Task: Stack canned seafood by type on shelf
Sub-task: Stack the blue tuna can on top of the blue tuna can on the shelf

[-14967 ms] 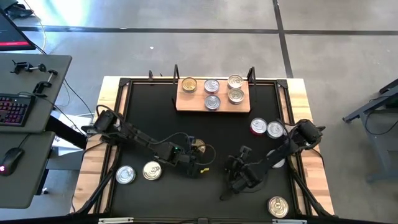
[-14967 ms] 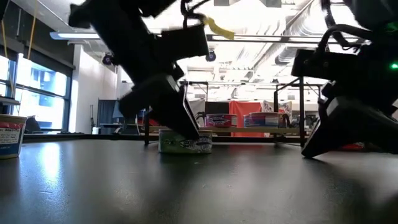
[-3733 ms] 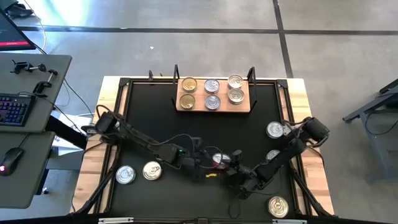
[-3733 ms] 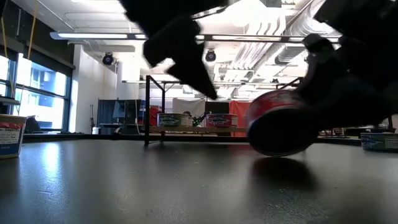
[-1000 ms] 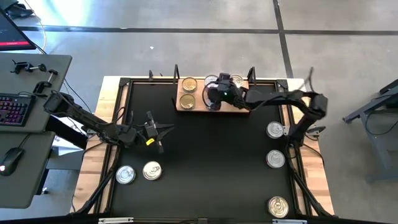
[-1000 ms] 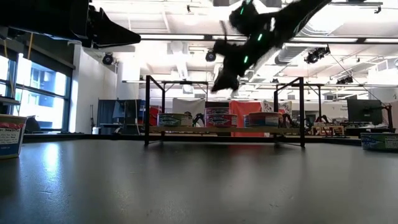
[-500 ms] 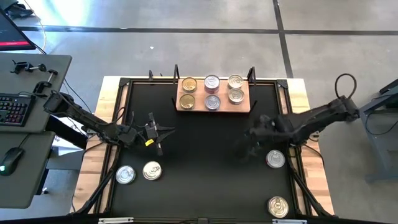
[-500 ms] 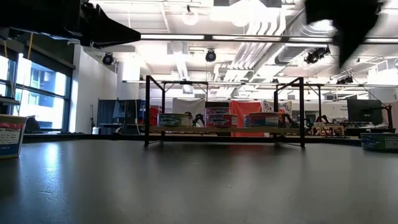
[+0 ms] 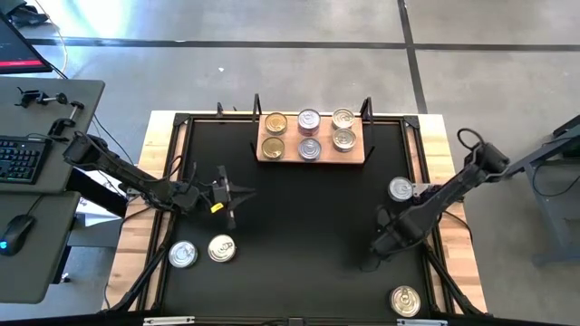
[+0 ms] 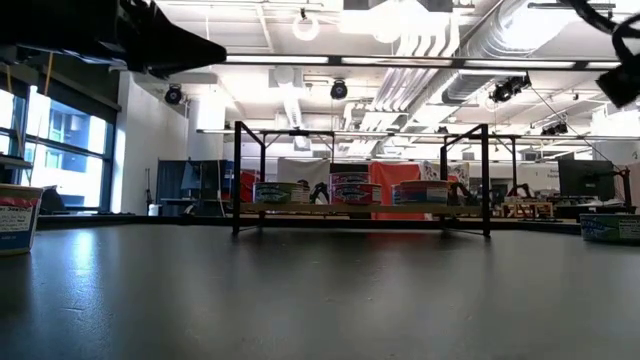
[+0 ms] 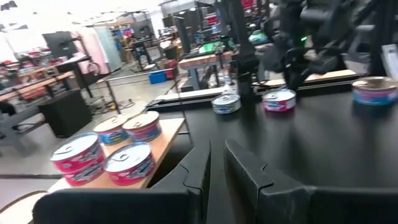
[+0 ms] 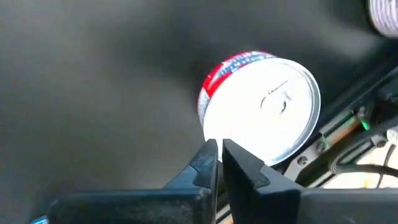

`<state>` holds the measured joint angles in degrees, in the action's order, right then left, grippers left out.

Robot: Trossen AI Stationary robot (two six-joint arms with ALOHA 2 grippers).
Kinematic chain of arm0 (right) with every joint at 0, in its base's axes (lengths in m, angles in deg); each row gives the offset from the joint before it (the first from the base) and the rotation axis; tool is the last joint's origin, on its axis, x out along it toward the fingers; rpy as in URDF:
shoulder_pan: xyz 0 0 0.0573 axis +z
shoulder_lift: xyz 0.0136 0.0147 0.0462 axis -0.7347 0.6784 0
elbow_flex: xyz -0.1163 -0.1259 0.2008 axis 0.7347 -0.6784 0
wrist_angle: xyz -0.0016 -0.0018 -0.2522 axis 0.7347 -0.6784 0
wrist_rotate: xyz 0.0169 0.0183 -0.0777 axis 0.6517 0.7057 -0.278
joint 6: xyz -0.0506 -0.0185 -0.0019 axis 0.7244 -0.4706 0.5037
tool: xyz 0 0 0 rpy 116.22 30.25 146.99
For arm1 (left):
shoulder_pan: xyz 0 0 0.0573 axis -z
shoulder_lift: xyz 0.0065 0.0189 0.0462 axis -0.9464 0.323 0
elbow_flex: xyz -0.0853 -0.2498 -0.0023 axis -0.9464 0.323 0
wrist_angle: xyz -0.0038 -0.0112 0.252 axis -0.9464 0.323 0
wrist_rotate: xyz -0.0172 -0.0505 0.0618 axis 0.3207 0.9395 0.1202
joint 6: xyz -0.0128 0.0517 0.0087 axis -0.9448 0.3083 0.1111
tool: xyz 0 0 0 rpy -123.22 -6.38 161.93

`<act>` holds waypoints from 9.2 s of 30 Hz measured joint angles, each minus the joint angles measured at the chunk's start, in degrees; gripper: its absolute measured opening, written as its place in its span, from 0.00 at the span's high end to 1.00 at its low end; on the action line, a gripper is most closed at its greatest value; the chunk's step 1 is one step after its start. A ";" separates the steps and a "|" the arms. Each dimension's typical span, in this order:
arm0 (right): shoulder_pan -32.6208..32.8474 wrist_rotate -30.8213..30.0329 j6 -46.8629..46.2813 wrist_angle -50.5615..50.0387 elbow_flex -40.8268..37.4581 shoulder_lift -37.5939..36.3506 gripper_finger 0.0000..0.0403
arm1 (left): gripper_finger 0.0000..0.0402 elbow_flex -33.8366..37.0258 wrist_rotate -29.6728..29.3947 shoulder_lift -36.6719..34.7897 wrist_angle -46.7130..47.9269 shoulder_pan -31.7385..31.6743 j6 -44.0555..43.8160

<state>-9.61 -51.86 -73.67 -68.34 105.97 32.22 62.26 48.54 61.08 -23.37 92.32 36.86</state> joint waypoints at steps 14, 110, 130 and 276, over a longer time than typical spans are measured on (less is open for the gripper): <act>2.67 4.92 -0.19 4.12 0.48 2.28 1.00 | 0.91 0.00 1.95 0.00 -0.02 0.00 -2.71; -23.17 -25.03 50.10 93.09 -13.69 21.68 0.88 | 0.91 -32.00 41.51 43.06 28.48 -12.92 -11.86; -16.98 -25.66 49.68 87.06 -13.33 21.40 0.88 | 0.91 -32.09 16.54 29.66 41.20 -12.01 -13.24; -69.07 -43.59 114.59 38.78 15.48 12.97 0.36 | 0.91 -27.54 -6.04 39.67 24.72 1.42 -19.93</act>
<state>-78.68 -95.45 40.93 -29.55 121.45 45.19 34.72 42.50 100.75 1.35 93.74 16.93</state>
